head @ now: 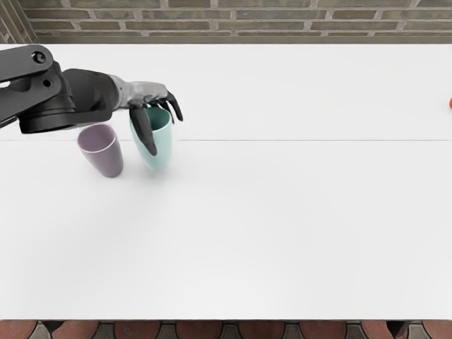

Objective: Pick up cup and place in cup with left hand

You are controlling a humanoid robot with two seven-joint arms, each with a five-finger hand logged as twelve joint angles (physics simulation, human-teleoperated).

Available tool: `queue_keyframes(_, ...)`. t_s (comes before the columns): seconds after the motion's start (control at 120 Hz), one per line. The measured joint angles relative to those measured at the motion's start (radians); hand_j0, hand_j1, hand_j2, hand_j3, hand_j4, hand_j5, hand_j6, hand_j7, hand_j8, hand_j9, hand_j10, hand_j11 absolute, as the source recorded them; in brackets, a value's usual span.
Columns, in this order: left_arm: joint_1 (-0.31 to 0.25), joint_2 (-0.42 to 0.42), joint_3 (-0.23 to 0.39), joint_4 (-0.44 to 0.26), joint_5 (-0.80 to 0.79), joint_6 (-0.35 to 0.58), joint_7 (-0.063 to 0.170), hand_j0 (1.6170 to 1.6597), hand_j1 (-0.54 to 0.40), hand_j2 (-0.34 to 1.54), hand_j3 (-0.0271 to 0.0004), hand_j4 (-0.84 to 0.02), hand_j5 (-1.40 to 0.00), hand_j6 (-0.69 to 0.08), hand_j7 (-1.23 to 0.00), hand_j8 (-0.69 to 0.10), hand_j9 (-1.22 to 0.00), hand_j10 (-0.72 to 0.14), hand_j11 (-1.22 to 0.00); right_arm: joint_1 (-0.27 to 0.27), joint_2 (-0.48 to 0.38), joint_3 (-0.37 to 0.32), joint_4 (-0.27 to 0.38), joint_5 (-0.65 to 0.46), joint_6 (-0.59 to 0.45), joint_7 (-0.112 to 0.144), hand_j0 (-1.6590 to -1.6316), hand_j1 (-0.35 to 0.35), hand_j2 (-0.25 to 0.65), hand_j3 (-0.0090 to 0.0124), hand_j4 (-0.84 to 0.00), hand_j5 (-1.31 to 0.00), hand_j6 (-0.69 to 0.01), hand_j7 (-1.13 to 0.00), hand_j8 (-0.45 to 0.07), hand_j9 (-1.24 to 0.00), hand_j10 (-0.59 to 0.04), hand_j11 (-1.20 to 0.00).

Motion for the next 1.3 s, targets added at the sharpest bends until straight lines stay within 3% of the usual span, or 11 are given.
queue_keyframes(0.358,-0.093,0.073,0.004,0.017,-0.101,-0.065,0.000,1.6532,-0.064,0.06,0.0000,-0.499,-0.64,-0.418,-0.66,-0.317,-0.66,-0.356,-0.67,0.002,0.000,0.000,0.013,0.000,0.000,0.000,-1.6581,-0.312,-0.006,0.0000,-0.031,-0.04,-0.031,-0.04,-0.031,-0.04,-0.031,-0.04)
queue_keyframes(0.475,-0.101,0.105,0.006,0.017,-0.117,-0.087,0.000,1.6530,-0.060,0.05,0.0000,-0.505,-0.66,-0.409,-0.67,-0.313,-0.66,-0.352,-0.68,0.002,0.000,0.000,0.013,0.000,0.000,0.000,-1.6581,-0.312,-0.006,0.0000,-0.031,-0.04,-0.031,-0.04,-0.031,-0.04,-0.031,-0.04)
queue_keyframes(0.692,-0.173,0.151,0.008,0.018,-0.161,-0.129,0.000,1.6527,-0.076,0.05,0.0000,-0.518,-0.69,-0.402,-0.69,-0.294,-0.68,-0.333,-0.70,0.003,0.000,0.000,0.025,0.000,0.000,0.000,-1.6581,-0.312,-0.006,0.0000,-0.031,-0.04,-0.031,-0.04,-0.031,-0.04,-0.031,-0.04)
queue_keyframes(0.967,-0.192,0.199,0.014,0.030,-0.185,-0.166,0.001,1.6522,-0.087,0.03,0.0000,-0.538,-0.71,-0.378,-0.74,-0.255,-0.73,-0.311,-0.72,0.003,0.000,0.000,0.028,0.000,0.000,0.000,-1.6581,-0.312,-0.006,0.0000,-0.031,-0.04,-0.030,-0.04,-0.031,-0.04,-0.031,-0.04)
queue_keyframes(1.158,-0.184,0.265,0.014,0.032,-0.185,-0.208,0.001,1.6520,-0.090,0.02,0.0000,-0.549,-0.72,-0.369,-0.75,-0.247,-0.74,-0.307,-0.73,0.003,0.000,0.000,0.044,0.000,0.000,0.000,-1.6581,-0.312,-0.006,0.0000,-0.031,-0.04,-0.030,-0.04,-0.031,-0.04,-0.031,-0.04)
queue_keyframes(1.3,-0.174,0.269,0.015,0.033,-0.185,-0.223,0.001,1.6516,-0.091,0.00,0.0000,-0.555,-0.73,-0.355,-0.77,-0.235,-0.76,-0.293,-0.74,0.003,0.000,0.000,0.048,0.000,0.000,0.000,-1.6581,-0.312,-0.006,0.0000,-0.031,-0.04,-0.030,-0.04,-0.031,-0.04,-0.031,-0.04)
